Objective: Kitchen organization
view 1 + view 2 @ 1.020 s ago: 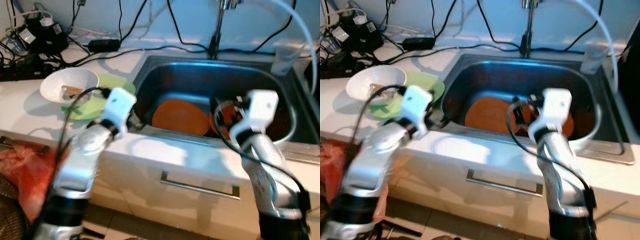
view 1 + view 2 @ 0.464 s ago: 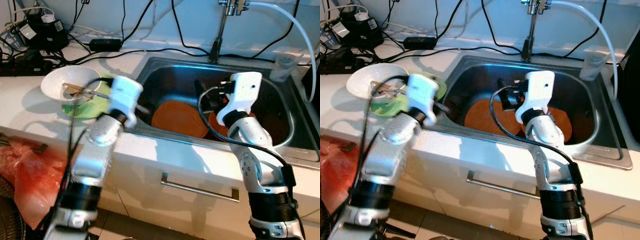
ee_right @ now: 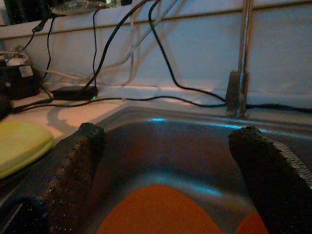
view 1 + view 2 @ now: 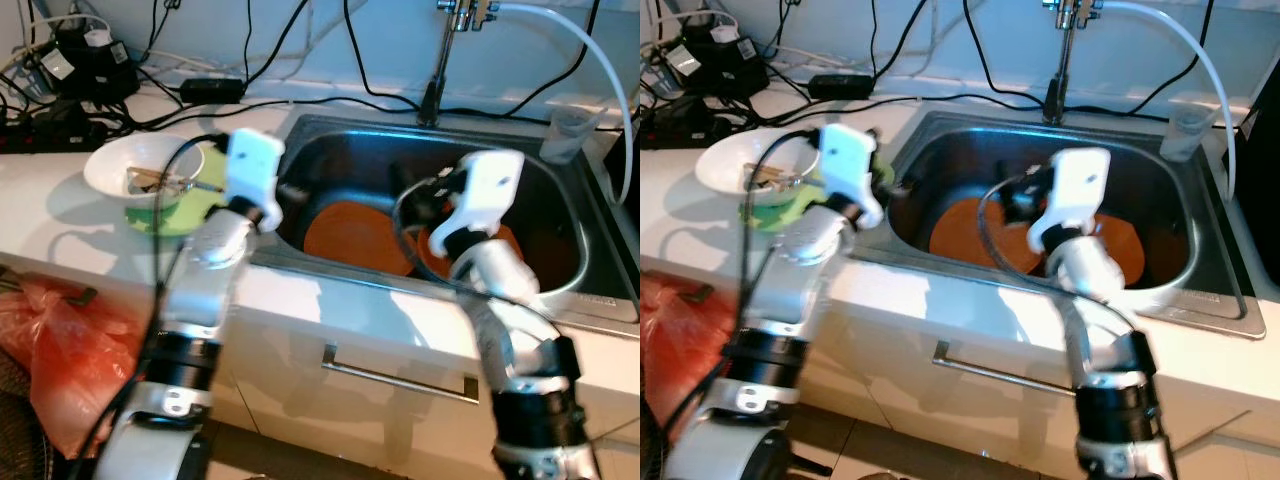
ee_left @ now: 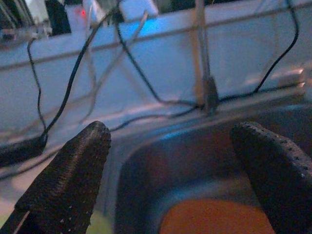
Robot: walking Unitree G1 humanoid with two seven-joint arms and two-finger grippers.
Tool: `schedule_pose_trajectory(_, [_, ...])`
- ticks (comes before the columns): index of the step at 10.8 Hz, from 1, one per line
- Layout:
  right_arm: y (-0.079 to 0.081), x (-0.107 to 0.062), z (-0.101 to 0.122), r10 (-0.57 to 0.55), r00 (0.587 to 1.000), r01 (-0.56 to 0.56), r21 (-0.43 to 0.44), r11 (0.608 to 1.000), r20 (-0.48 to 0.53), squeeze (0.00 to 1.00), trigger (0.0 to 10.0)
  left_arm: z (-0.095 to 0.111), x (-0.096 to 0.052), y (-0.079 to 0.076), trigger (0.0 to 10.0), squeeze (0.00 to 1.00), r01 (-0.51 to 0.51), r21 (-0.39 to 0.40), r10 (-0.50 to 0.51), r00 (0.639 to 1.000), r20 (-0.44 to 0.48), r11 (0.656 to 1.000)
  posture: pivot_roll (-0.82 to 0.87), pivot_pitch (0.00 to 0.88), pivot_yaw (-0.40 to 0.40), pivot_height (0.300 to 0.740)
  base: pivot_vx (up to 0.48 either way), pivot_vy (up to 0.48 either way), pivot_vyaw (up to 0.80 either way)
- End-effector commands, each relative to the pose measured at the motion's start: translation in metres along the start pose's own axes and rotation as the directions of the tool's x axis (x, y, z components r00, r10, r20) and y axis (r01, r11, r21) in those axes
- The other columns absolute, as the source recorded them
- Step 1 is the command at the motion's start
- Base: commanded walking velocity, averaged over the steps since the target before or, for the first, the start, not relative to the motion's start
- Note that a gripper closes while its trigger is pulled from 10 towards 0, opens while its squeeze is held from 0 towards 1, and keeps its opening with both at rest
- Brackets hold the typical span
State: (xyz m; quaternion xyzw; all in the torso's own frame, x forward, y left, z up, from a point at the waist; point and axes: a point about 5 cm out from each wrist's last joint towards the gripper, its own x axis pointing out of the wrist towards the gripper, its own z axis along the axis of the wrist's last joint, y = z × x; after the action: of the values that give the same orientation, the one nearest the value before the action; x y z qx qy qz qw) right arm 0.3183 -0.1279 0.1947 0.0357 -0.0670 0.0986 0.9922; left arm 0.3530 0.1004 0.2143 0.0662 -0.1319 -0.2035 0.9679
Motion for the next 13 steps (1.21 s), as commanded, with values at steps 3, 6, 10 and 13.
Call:
schedule_pose_trajectory(3, [0.001, 0.003, 0.005, -0.007, 0.999, 0.007, 0.003, 1.0, 0.031, 0.0, 10.0, 0.028, 0.011, 0.012, 10.0, 1.0, -0.06, 0.02, 0.057, 0.99, 0.129, 0.998, 0.03, 0.0, 0.077, 0.74, 0.0, 0.0, 0.0])
schedule_pose_trajectory(6, [0.001, 0.006, 0.004, -0.013, 0.999, 0.013, 0.008, 1.0, 0.039, 0.0, 10.0, 0.044, 0.012, 0.04, 10.0, 1.0, -0.197, 0.029, 0.19, 0.97, 0.152, 0.98, 0.04, 0.0, 0.086, 0.74, 0.0, 0.0, 0.0])
schedule_pose_trajectory(10, [0.004, 0.01, 0.004, -0.005, 0.998, 0.005, 0.009, 1.0, 0.055, 0.0, 10.0, 0.029, -0.014, 0.105, 10.0, 1.0, -0.47, 0.109, 0.463, 0.883, 0.081, 0.876, 0.07, 0.0, 0.082, 0.74, 0.0, 0.0, 0.0])
schedule_pose_trajectory(13, [0.001, 0.009, 0.003, -0.015, 0.998, 0.014, 0.008, 1.0, 0.055, 0.0, 10.0, 0.026, -0.026, 0.144, 10.0, 0.96, -0.57, 0.186, 0.576, 0.817, 0.027, 0.8, 0.07, 0.0, 0.086, 0.74, 0.0, 0.0, 0.0])
